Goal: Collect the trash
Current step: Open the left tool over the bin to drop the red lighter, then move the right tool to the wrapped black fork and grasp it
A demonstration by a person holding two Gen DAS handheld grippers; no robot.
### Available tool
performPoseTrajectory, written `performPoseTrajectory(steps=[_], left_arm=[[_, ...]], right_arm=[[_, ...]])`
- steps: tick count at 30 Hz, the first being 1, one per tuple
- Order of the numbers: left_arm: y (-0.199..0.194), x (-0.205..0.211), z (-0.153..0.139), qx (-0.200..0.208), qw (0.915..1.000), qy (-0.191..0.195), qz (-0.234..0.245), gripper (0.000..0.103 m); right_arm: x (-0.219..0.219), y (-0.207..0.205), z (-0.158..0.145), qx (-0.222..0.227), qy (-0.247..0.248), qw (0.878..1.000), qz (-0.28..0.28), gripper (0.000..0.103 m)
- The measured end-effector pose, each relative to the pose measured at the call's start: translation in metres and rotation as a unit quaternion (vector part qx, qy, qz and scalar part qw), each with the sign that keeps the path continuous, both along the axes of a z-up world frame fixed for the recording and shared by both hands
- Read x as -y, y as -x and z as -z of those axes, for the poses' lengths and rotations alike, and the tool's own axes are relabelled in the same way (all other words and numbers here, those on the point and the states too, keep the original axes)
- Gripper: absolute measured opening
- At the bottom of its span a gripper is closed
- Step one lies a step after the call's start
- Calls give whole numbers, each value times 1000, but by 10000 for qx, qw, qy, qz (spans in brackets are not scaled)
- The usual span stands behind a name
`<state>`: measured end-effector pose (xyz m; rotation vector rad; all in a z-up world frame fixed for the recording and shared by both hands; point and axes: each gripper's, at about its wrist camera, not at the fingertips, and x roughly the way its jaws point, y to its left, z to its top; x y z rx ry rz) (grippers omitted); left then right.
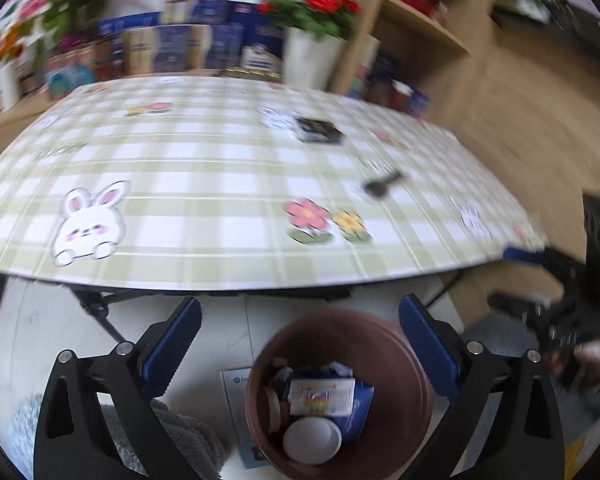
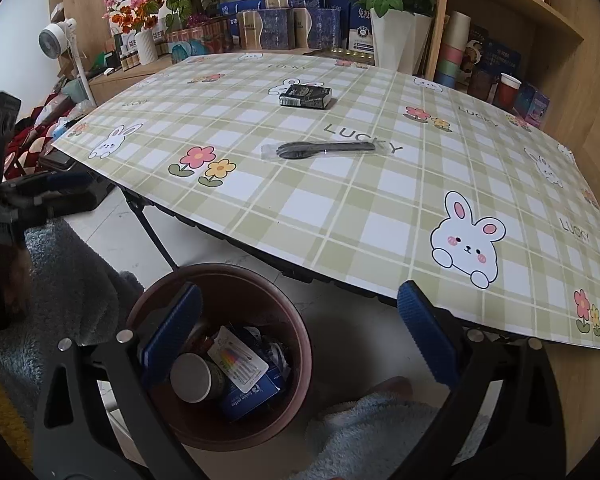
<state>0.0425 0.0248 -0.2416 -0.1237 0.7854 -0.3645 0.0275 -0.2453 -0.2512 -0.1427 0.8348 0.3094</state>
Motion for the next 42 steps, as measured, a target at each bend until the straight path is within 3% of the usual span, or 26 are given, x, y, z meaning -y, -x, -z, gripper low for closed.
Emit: performPoseTrajectory(steps=[8, 16, 21, 26, 28, 33, 39, 42], left_arm=[[-6, -24, 0, -97, 9975, 358, -602, 97], [-3, -13, 0, 7, 9990, 190, -395, 97], [-5, -8, 1, 32, 9992, 130, -386, 97], [-6, -12, -5, 132, 9981, 138, -593, 97], [-5, -17, -15, 354, 9968, 166, -701, 97], [-23, -25, -34, 632, 9953, -66, -738, 97], [-53, -42, -43, 679, 9930, 31, -963, 97], [-63, -45, -48, 929, 9896, -90, -1099, 97]], right_arm=[[-2, -1, 0, 3, 150, 9999, 31, 97], [-1, -4, -7, 7, 180, 9998, 89, 97], [4, -16, -17, -91, -183, 9993, 317, 97], [6, -41, -29, -234, -609, 9958, 643, 97], [5, -57, -29, -474, -739, 9940, 658, 97], [-8, -89, -27, -477, -154, 9920, 1157, 97], [-12, -132, -16, -768, -678, 9802, 1696, 97], [-23, -152, -10, -829, -557, 9782, 1822, 97]])
